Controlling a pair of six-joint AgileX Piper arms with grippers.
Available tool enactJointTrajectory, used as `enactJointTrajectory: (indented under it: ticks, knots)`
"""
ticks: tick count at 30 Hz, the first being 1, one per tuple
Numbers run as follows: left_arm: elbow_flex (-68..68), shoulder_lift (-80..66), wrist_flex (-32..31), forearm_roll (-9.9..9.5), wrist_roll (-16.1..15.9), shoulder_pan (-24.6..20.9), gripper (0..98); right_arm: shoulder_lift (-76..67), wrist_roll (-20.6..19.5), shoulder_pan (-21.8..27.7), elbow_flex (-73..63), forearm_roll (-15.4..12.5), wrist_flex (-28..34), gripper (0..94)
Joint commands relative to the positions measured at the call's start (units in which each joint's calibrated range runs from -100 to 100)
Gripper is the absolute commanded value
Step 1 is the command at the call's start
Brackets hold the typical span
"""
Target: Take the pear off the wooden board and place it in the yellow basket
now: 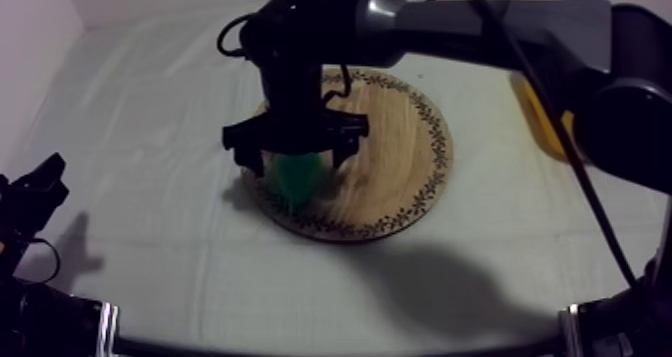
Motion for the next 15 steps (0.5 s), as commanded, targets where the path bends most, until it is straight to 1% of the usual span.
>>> enactJointTrajectory:
  ticks: [1, 12, 15]
  knots:
    - [0.0, 0.0, -0.01, 0.02, 0.01, 0.02, 0.1, 1.62, -0.18, 0.1, -1.05, 0.19, -0.19, 76.0]
    - [0.0, 0.0, -0.01, 0.02, 0.01, 0.02, 0.1, 8.73, -1.1, 1.2, -8.53, 0.64, 0.63, 72.0]
    - [0.0, 0.0, -0.01, 0.02, 0.01, 0.02, 0.1, 9.5, -1.2, 1.28, -9.16, 0.63, 0.79, 67.8]
